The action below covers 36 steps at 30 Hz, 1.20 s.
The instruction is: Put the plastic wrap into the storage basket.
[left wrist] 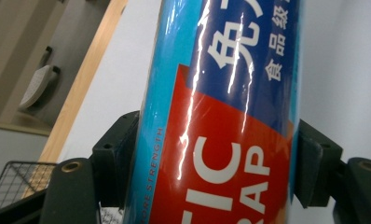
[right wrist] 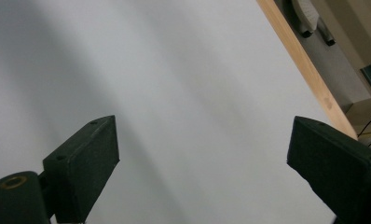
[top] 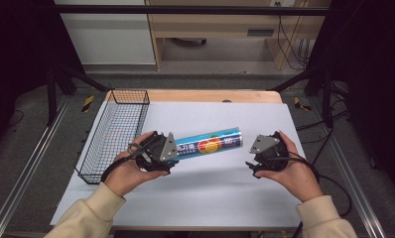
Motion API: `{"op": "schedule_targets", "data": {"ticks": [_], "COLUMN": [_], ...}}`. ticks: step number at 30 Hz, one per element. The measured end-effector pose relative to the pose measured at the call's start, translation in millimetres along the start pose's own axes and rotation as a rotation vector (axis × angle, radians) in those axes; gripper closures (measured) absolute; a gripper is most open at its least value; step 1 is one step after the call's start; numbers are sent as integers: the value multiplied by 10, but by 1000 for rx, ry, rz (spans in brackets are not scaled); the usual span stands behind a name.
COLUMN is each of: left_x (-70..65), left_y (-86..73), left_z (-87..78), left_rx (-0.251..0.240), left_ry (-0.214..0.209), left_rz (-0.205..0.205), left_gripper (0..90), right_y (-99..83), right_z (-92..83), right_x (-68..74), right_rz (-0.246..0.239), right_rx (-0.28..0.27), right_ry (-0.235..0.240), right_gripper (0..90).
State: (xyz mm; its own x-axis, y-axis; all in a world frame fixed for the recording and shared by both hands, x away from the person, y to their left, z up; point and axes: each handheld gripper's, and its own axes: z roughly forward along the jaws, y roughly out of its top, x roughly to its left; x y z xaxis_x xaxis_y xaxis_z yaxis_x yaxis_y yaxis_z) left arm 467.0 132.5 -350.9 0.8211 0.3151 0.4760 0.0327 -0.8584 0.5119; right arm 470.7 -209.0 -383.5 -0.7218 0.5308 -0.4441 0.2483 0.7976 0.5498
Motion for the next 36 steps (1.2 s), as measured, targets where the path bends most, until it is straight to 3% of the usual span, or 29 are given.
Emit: {"op": "schedule_targets", "data": {"ticks": [5, 9, 12, 15, 17, 20, 23, 29, 33, 36], "left_x": [94, 175, 218, 252, 276, 316, 348, 398, 417, 440], "left_y": [-51, -108, -143, -161, -183, -232, -270, -381, -432, -477], "left_z": [-118, -228, -304, -370, -418, -515, -551, -589, -643, -667], "left_rx": [-5, -2, 6, 20, 17, 12, 15, -16, 1, 9], "left_ry": [26, 47, 59, 77, 85, 104, 113, 128, 144, 159], "left_rz": [-45, -88, -109, -113, -123, -148, -161, -224, -242, -277], "left_gripper": [288, 289, 290, 290, 291, 291, 292, 294, 294, 294], "right_y": [-150, -252, -310, -355, -369, -406, -478, -554, -570, -580], "right_z": [165, 235, 246, 244, 241, 218, 214, 226, 241, 235], "right_x": [67, 92, 124, 166, 180, 214, 223, 259, 263, 262], "right_rz": [179, 379, 466, 526, 539, 559, 588, 573, 598, 607], "right_rx": [-59, -127, -172, -165, -172, -115, -123, -116, -114, -118], "right_ry": [-56, -83, -106, -129, -126, -128, -156, -204, -225, -235], "right_gripper": [103, 120, 124, 125, 125, 144, 136, 118, 100, 96]}}
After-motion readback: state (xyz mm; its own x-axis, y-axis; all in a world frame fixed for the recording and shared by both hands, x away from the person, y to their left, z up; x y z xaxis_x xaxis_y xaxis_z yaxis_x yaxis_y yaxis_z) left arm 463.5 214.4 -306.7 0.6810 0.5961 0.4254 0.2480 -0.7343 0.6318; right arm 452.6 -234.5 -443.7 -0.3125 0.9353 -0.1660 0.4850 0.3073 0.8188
